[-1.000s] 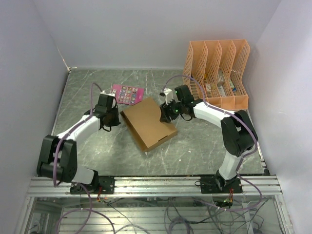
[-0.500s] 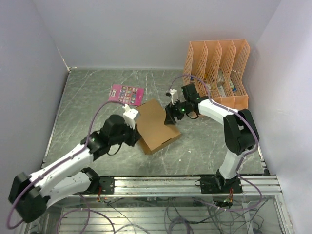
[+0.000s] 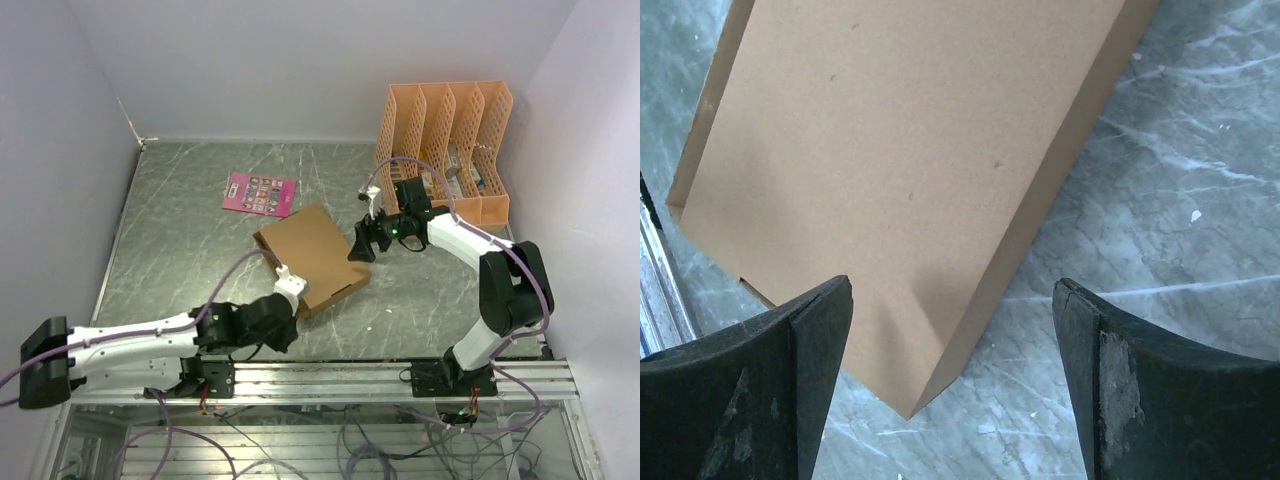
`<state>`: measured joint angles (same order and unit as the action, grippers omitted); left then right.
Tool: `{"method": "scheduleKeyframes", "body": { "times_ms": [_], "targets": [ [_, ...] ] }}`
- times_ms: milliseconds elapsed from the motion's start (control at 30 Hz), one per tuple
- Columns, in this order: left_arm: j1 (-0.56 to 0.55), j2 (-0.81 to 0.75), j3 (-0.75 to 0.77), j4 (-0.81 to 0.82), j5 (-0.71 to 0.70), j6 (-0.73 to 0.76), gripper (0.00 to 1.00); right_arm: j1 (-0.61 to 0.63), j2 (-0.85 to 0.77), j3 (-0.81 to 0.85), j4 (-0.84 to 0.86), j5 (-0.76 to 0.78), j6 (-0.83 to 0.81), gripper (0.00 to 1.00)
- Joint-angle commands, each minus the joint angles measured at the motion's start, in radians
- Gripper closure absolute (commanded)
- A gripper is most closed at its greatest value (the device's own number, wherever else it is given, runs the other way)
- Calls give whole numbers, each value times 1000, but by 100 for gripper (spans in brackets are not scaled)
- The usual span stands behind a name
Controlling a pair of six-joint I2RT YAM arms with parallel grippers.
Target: Fold the paper box
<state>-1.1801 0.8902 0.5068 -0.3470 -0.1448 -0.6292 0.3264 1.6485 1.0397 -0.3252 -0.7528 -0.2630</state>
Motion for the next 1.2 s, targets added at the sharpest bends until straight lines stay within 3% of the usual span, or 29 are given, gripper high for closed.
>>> {"method": "scheduleKeyframes", "body": {
  "times_ms": [0, 133, 333, 467, 633, 767, 1000, 1100, 1167],
  "targets": [
    [-124, 108, 104, -207, -263, -155, 91, -4, 37, 0, -39, -11, -51, 21],
    [-113, 209, 104, -195, -318, -139, 92, -2, 83, 23, -67, -14, -54, 29],
    [-18, 258, 55, 49, -294, -33, 93, -2, 84, 0, -38, -28, 2, 31],
    [1, 309, 48, 239, -276, 105, 93, 3, 116, 3, -42, -69, 28, 38],
    [32, 416, 116, 465, -226, 308, 93, 27, 124, -15, -21, -121, 68, 45],
    [92, 450, 158, 566, -162, 343, 93, 38, 120, -32, 16, -155, 111, 47],
    [118, 393, 155, 425, -133, 260, 92, 36, 124, -33, 26, -73, 139, 49],
    [127, 293, 114, 250, -143, 132, 90, 16, 126, -26, 14, -36, 131, 48],
    [145, 224, 96, 105, -171, 7, 82, 7, 128, -23, 10, -25, 122, 48]
  ]
}}
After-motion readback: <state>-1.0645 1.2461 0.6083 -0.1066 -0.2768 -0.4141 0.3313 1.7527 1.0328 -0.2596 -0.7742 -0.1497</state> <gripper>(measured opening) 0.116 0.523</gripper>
